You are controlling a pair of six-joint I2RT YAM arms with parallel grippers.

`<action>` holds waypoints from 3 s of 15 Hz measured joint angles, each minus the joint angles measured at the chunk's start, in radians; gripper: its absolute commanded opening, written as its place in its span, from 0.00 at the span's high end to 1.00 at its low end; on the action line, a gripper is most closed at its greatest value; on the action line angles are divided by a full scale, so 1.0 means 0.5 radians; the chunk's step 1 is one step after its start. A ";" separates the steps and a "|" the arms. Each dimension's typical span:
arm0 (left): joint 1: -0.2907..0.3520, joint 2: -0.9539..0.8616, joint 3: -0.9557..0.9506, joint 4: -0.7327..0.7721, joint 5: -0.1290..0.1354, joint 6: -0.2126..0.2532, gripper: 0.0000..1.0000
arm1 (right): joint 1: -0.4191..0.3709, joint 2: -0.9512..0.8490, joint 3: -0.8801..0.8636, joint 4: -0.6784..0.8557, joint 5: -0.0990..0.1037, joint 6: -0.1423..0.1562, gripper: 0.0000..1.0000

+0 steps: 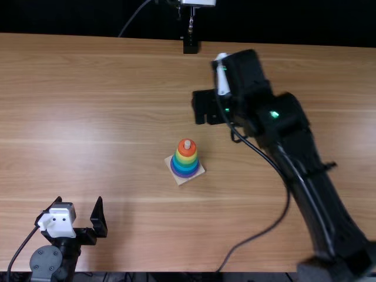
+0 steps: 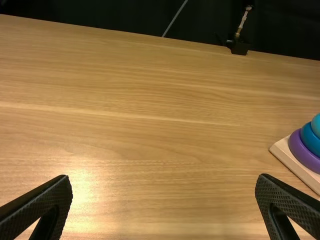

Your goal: Build the Hanoi tower: stack the rings onto the peg from bottom to top in this color order: purple, dark blue, light blue, dark green, light green, yellow, orange.

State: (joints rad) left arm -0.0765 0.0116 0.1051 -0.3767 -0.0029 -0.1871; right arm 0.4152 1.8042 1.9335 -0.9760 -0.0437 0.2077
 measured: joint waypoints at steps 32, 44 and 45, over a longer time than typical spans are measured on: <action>-0.001 0.001 0.000 -0.002 0.000 0.001 0.00 | -0.938 -3.583 -3.719 1.472 0.065 -0.229 0.00; -0.001 0.000 0.001 -0.003 0.001 0.001 0.00 | -0.938 -3.583 -3.712 1.453 0.065 -0.232 0.00; 0.000 0.000 0.001 -0.002 0.000 0.002 0.00 | -0.937 -3.583 -3.712 1.453 0.065 -0.232 0.00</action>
State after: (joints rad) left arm -0.0765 0.0116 0.1055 -0.3779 -0.0029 -0.1864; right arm -0.0532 0.0128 0.0776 -0.2493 -0.0113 0.0917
